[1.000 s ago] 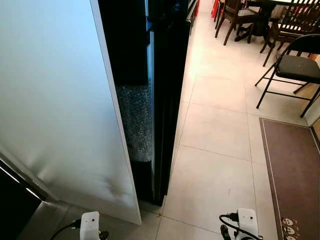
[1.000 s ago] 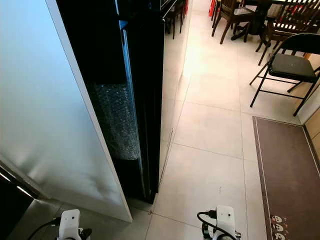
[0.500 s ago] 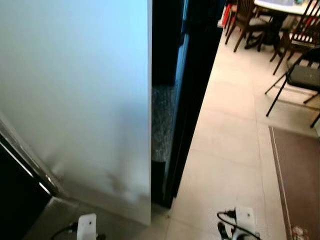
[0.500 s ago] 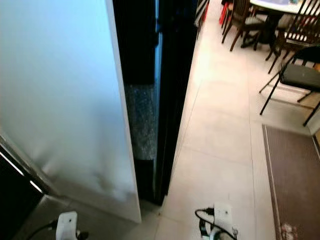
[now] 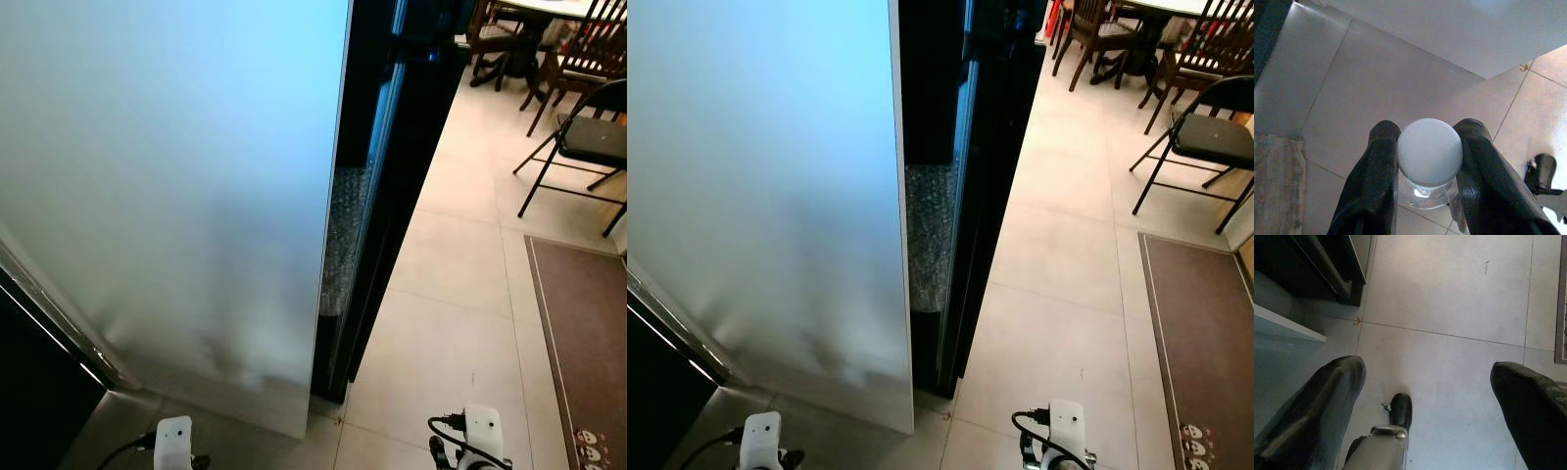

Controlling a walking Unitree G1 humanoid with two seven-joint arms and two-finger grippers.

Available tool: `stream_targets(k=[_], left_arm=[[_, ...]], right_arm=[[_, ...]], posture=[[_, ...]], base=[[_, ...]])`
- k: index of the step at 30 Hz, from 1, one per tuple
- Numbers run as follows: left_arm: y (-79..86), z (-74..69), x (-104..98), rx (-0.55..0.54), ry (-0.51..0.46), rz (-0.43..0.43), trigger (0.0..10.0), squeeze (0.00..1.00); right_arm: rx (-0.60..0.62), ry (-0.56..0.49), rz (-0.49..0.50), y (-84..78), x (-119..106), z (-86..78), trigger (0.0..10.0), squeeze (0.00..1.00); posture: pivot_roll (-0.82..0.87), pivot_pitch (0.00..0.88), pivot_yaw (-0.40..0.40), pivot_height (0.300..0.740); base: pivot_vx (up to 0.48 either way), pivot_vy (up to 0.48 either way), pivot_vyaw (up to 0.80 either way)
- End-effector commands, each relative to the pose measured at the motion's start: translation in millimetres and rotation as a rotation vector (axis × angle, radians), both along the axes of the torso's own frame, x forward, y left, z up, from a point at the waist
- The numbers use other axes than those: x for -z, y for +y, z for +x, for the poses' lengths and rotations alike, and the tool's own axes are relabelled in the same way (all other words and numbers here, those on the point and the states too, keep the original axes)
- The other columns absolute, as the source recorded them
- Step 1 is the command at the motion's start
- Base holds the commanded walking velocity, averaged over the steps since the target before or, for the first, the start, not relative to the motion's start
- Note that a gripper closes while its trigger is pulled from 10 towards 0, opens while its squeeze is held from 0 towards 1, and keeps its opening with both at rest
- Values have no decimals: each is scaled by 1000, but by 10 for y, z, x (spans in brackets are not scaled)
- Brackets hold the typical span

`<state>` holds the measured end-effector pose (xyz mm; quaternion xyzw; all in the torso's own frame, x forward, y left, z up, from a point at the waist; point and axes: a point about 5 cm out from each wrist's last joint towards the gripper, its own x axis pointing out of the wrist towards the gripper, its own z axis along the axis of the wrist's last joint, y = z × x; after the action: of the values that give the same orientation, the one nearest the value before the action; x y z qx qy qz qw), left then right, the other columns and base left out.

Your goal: Restocking fridge

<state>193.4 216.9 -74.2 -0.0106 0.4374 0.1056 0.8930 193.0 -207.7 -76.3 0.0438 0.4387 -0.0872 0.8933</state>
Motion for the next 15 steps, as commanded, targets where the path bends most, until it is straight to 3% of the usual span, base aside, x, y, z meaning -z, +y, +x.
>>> stream_targets(k=[1,3,11,15], left_arm=[[-12,-38,24,-1,18,-8,10000,0],[-12,-39,25,2,18,-7,10000,0],[-12,-53,31,12,22,-9,10000,0],[-8,-51,29,17,20,-5,10000,0]], right_arm=[[34,-4,-1,-44,2,-23,10000,0],[37,-5,-3,-46,2,-24,10000,0],[61,-22,-3,-46,4,-35,10000,0],[60,-21,-3,-42,5,-35,10000,0]], posture=[[91,0,-25,740],[90,0,-25,740],[78,0,-19,740],[79,0,-19,740]], base=[[0,266,0],[0,270,0],[0,0,0],[0,225,0]])
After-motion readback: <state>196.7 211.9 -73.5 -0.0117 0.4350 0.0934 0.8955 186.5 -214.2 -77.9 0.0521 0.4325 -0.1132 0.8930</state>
